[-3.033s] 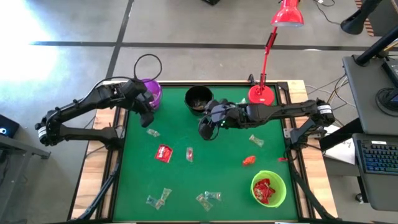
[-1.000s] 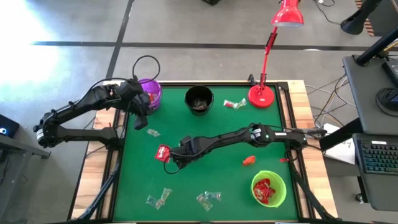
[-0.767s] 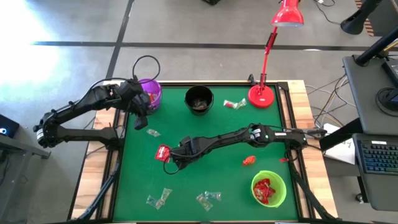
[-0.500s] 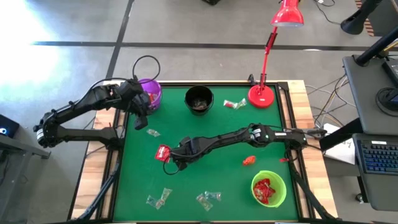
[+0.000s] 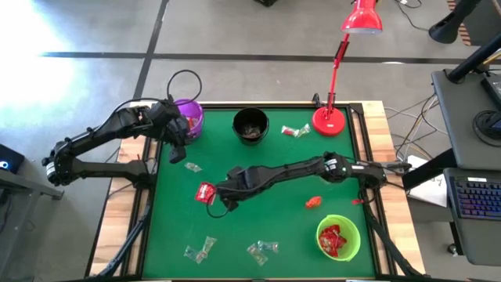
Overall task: Sort candy
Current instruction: Put the bottom red gummy into the black bucket
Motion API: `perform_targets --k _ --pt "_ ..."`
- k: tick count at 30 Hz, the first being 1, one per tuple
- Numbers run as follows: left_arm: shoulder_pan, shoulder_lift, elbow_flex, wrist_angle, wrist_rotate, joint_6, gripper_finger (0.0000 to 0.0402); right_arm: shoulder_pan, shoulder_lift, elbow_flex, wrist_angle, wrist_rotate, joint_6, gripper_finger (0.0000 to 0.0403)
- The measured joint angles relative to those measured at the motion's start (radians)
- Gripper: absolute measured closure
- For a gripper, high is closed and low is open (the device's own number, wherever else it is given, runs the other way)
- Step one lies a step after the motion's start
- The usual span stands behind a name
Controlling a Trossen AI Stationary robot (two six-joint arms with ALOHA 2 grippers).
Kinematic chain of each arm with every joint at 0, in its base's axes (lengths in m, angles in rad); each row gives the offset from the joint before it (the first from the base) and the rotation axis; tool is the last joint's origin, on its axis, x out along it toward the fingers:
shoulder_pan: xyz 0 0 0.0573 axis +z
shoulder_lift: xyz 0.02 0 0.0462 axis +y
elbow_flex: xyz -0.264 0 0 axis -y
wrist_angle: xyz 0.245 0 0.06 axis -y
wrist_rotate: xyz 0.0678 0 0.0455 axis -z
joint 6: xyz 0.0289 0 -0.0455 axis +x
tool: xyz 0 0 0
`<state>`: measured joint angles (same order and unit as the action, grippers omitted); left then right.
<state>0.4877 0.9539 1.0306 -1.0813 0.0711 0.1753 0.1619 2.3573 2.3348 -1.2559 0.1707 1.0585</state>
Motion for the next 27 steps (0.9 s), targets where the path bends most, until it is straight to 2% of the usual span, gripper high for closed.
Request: perform_targets --k 12,27 --pt "0.000 0.007 -0.025 0.000 0.000 -0.008 0.0319 -0.102 -0.144 0.001 -0.049 0.196 -0.202 0.0390" --pt "0.000 0.011 -0.029 0.008 0.000 -0.093 0.0319 -0.356 -0.201 0.002 -0.052 0.191 -0.636 0.0390"
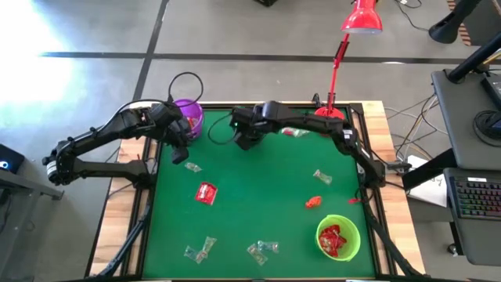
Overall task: Sort candy
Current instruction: Put the bottom red gummy into the black bucket
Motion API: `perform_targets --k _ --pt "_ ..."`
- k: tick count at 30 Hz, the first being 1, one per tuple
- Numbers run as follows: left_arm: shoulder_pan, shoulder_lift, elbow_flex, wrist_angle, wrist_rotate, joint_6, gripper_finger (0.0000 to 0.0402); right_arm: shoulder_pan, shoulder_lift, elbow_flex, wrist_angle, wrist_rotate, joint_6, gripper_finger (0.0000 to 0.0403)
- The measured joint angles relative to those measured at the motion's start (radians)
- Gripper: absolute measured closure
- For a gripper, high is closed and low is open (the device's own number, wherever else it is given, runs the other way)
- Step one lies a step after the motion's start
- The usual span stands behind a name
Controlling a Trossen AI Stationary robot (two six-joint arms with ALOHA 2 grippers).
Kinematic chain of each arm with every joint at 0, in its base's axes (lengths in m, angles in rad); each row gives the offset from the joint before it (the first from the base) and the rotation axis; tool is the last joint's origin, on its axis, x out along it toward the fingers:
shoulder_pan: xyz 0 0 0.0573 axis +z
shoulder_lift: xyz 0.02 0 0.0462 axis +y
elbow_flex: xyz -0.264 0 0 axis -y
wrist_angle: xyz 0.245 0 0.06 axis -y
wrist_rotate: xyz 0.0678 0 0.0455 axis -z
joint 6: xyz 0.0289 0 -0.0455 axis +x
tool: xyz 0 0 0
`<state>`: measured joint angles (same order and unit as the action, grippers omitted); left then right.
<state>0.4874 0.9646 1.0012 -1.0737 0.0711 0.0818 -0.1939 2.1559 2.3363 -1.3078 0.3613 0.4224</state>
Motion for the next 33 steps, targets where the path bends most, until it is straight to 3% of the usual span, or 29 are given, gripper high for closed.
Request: perform_targets --k 3,12,33 --pt "0.000 0.000 0.000 0.000 0.000 -0.021 0.0319 -0.037 0.000 0.000 0.006 -0.011 -0.068 0.0390" --pt "0.000 0.000 0.000 0.003 0.000 -0.075 0.0319 -0.141 0.004 -0.015 0.106 -0.206 -0.242 0.0390" --pt "0.000 0.000 0.000 0.003 0.000 -0.194 0.0319 -0.207 0.005 -0.018 0.109 -0.226 -0.497 0.0388"
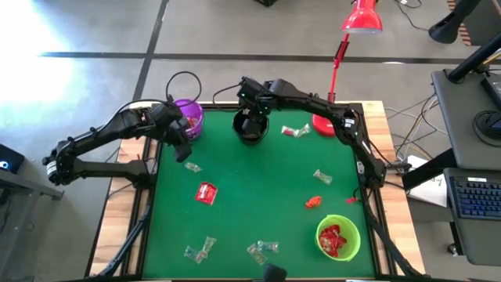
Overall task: Sort candy
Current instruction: Put the bottom red gummy into the black bucket, then put the green gummy into the black bucket
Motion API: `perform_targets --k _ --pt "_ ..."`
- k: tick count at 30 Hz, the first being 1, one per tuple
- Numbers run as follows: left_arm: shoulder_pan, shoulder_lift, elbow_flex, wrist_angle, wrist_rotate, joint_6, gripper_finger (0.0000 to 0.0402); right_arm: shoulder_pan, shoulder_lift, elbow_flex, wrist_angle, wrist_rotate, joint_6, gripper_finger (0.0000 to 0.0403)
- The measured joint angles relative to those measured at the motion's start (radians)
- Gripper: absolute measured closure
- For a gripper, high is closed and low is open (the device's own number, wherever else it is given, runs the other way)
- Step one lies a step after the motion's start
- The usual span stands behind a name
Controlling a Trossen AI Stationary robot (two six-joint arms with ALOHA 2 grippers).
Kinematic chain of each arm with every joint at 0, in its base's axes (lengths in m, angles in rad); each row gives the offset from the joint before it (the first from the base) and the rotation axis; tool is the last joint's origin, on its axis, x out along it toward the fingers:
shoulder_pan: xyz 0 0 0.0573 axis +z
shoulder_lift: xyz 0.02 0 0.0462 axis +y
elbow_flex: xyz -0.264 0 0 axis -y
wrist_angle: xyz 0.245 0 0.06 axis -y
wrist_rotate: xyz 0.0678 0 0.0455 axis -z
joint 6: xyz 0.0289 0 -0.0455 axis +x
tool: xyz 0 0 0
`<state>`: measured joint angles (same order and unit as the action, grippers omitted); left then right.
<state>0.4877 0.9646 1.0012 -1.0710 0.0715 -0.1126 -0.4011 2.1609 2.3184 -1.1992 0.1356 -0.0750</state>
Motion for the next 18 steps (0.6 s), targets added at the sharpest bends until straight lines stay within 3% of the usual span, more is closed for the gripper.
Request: perform_targets --k 14,18 --pt "0.000 0.000 0.000 -0.026 0.000 -0.073 0.0319 -0.005 0.001 -0.023 0.009 -0.057 -0.051 0.0271" --pt "-0.003 0.000 0.000 -0.061 0.055 -0.093 0.0319 -0.007 0.001 -0.017 0.013 -0.056 -0.058 0.0254"
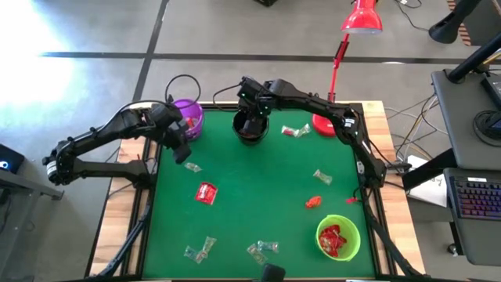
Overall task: Sort candy
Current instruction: Put the green gummy into the black bucket
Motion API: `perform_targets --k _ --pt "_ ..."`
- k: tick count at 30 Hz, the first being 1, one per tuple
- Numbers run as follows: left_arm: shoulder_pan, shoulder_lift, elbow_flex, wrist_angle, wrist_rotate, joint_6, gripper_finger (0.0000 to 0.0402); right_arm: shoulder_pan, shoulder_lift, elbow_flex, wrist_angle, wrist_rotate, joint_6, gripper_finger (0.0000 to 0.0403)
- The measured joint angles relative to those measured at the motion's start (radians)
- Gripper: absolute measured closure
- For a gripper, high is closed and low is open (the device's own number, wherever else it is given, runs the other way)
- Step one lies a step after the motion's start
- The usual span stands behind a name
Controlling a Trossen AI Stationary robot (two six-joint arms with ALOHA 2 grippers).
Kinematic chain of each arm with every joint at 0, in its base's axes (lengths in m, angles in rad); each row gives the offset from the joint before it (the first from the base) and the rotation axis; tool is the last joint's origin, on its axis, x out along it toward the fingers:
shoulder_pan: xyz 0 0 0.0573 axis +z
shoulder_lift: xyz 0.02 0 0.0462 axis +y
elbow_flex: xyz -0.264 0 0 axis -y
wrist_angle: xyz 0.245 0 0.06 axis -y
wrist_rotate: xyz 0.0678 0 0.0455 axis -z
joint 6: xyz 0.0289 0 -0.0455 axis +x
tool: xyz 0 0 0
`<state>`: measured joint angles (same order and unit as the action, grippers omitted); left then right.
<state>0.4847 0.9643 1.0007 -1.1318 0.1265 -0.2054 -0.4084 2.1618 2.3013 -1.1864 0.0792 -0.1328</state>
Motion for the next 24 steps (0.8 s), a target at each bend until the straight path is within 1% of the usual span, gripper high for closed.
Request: perform_targets --k 3,6,9,14,19,22,24 --pt "0.000 0.001 -0.001 -0.010 0.045 -0.038 0.0313 0.000 0.000 0.000 -0.001 0.000 -0.001 0.0248" --pt "0.000 0.004 -0.002 -0.025 0.052 -0.074 0.0296 0.000 0.000 0.000 -0.001 0.000 -0.001 0.0245" --pt "0.000 0.017 -0.003 -0.036 0.059 -0.073 0.0273 -0.001 0.000 0.000 -0.002 0.000 -0.002 0.0246" --pt "-0.011 0.056 -0.003 -0.042 0.059 0.010 0.0243 -0.003 -0.001 0.000 -0.009 0.000 0.000 0.0247" --pt "-0.062 0.112 -0.005 -0.091 0.055 0.122 0.0241 -0.003 -0.002 0.000 -0.030 0.000 0.018 0.0246" --pt "-0.107 0.141 -0.005 -0.092 -0.005 0.192 0.0245 -0.004 -0.002 0.000 -0.049 0.000 0.037 0.0248" --pt "-0.137 0.158 -0.005 -0.092 -0.080 0.239 0.0246 -0.004 -0.004 0.000 -0.060 0.001 0.052 0.0250"
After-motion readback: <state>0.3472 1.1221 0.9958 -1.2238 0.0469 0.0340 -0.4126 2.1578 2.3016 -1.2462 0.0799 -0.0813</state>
